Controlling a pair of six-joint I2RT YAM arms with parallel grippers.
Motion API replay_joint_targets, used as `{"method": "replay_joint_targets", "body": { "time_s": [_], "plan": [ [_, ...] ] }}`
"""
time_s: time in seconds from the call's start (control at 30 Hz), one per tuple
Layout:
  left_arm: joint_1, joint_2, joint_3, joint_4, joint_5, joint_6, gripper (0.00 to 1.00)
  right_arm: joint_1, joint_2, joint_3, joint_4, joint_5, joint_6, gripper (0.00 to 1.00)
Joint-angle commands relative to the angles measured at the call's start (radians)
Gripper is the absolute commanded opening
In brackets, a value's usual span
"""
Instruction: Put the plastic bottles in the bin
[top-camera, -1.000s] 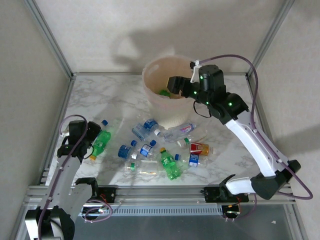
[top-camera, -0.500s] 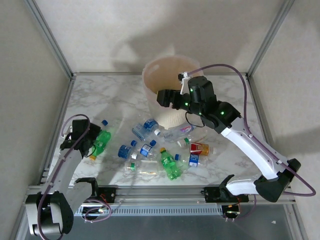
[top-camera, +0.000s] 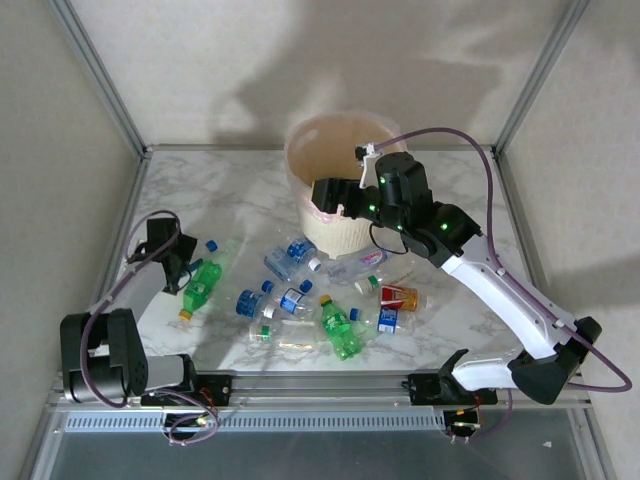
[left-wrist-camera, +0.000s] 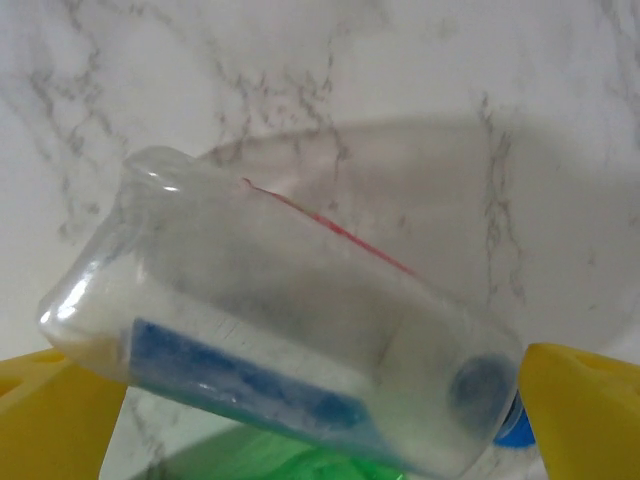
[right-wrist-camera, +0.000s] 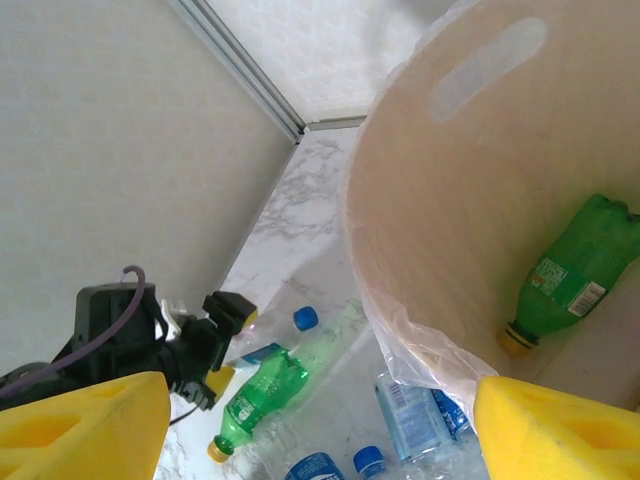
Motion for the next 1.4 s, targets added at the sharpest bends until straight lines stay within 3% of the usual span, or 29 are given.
{"method": "replay_joint_targets", "body": {
  "time_s": [0.0, 0.5, 0.7, 1.03, 1.37],
  "plan": [
    [0.014, 0.042, 0.080, 0.024, -0.052, 0.008, 1.00, 0.013, 0.014, 0.008, 0.021, -0.030, 0.004, 0.81],
    [0.031, 0.392, 0.302, -0.071, -0.146, 0.213, 0.99, 0.025, 0.025, -0.001, 0.031, -0.015, 0.027, 0.81],
    [0.031, 0.476, 0.321, -0.075, -0.150, 0.251, 0.82, 0.027, 0.024, -0.004, 0.032, -0.011, 0.036, 0.78],
    [0.008, 0.330, 0.308, -0.033, -0.160, 0.249, 0.59, 0.036, 0.018, -0.009, 0.039, -0.011, 0.048, 0.70],
    [-0.003, 0.219, 0.317, 0.019, 0.017, 0.220, 0.54, 0.086, 0.041, 0.000, 0.044, 0.005, 0.055, 0.69]
  ]
}}
